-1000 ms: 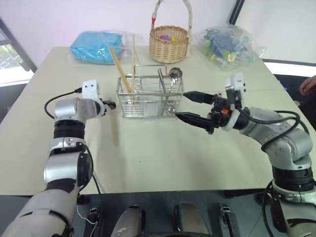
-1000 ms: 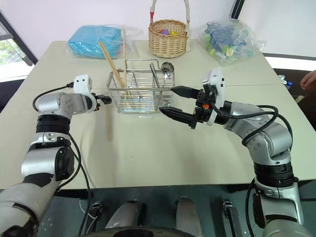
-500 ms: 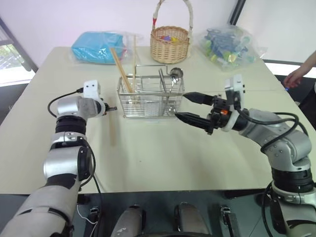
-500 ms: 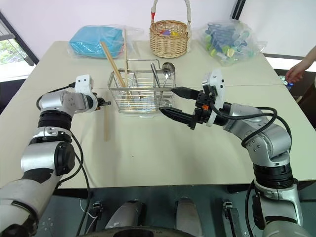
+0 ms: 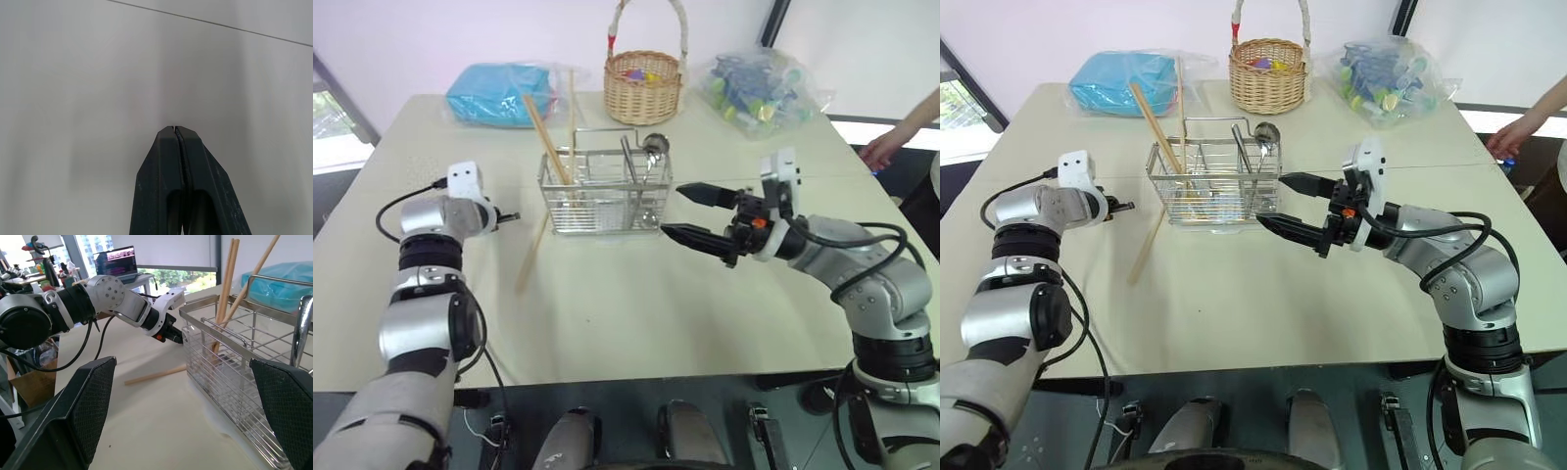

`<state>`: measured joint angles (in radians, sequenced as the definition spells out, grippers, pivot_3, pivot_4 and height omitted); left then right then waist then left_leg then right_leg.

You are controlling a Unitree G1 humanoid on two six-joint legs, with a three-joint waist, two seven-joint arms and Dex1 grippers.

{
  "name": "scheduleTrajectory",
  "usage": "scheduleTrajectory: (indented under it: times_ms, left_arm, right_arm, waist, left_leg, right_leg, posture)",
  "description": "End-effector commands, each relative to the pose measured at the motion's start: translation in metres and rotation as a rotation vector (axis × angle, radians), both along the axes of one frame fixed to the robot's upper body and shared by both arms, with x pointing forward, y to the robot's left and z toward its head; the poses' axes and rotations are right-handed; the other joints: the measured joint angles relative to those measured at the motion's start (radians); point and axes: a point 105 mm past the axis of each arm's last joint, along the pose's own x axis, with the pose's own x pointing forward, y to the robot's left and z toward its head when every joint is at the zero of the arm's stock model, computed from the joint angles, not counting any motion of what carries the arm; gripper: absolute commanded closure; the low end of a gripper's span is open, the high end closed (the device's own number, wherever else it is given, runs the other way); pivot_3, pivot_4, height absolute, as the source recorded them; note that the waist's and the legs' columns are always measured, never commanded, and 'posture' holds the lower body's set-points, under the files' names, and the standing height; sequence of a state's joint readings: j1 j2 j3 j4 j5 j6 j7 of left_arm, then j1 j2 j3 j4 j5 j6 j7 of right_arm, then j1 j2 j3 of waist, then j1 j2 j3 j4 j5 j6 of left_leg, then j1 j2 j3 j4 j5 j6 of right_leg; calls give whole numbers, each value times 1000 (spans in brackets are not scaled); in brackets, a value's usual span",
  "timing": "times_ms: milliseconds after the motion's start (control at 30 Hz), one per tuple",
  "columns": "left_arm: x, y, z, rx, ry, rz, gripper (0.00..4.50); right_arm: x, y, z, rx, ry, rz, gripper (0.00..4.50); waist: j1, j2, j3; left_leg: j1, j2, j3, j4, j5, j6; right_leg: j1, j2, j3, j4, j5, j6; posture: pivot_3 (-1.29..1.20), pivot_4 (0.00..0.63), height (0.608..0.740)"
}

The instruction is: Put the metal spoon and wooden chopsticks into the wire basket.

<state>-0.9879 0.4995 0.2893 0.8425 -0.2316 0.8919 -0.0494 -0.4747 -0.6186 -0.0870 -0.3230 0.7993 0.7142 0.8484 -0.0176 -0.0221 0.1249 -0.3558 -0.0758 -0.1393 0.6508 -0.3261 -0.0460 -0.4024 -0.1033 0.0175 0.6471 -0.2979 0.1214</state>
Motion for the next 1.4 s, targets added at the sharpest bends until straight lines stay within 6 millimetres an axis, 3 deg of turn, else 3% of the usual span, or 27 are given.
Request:
scheduleTrajectory:
  times_ms: [33, 267, 367, 500, 633, 833, 1067, 1400]
  left_arm:
    - [-1, 11, 12, 25, -29, 28, 4467]
    - [2, 7, 28, 30, -73, 26, 4467]
    - [3, 0, 42, 11, -111, 7, 3680]
    - [5, -23, 59, -41, -132, -81, 1795]
    - [5, -62, 70, -100, -133, -231, 1795]
    - [1, -96, 48, -109, -61, -365, 1795]
    - [-3, -96, 13, -61, 47, -384, 1795]
    - [-5, -94, -6, -50, 105, -406, 1795]
  right_arm:
    - [0, -1, 17, 17, -60, 4, 0]
    - [0, -1, 14, 10, -51, 10, 0]
    - [-1, -1, 16, 10, -51, 9, 0]
    - [0, -2, 15, 15, -48, 0, 0]
    - [-1, -2, 12, 13, -43, -3, 0]
    - [0, -2, 14, 15, -43, -11, 0]
    - [1, -4, 14, 22, -44, -29, 0]
    - [3, -5, 17, 46, -52, -54, 0]
  waist:
    - [0, 0, 0]
    - [2, 0, 0]
    - [2, 0, 0]
    - [1, 0, 0]
    - [5, 0, 0]
    - [-1, 0, 0]
    - [5, 0, 0]
    - [6, 0, 0]
  left_leg:
    - [0, 0, 0, 0, 0, 0]
    - [-1, 0, 0, 0, 0, 0]
    - [-1, 0, 0, 0, 0, 0]
    - [-1, 0, 0, 0, 0, 0]
    - [-2, -1, -1, 1, 0, 0]
    - [-1, 0, 0, 0, 0, 0]
    - [-1, -1, 0, 0, 0, 0]
    - [1, -1, 0, 0, 0, 0]
  right_leg:
    - [0, 0, 0, 0, 0, 0]
    - [-1, 0, 0, 0, 0, 0]
    - [-1, 0, 0, 0, 0, 0]
    - [-1, 0, 0, 0, 0, 0]
    - [-1, 0, 0, 0, 0, 0]
    - [-1, 0, 0, 0, 0, 0]
    - [-1, 0, 0, 0, 0, 0]
    - [2, 0, 0, 0, 0, 0]
  posture:
    - [0, 150, 740]
    - [0, 150, 740]
    - [0, 150, 740]
    - [0, 150, 740]
    - [0, 150, 740]
    - [0, 150, 740]
    - [0, 150, 740]
    - [0, 150, 740]
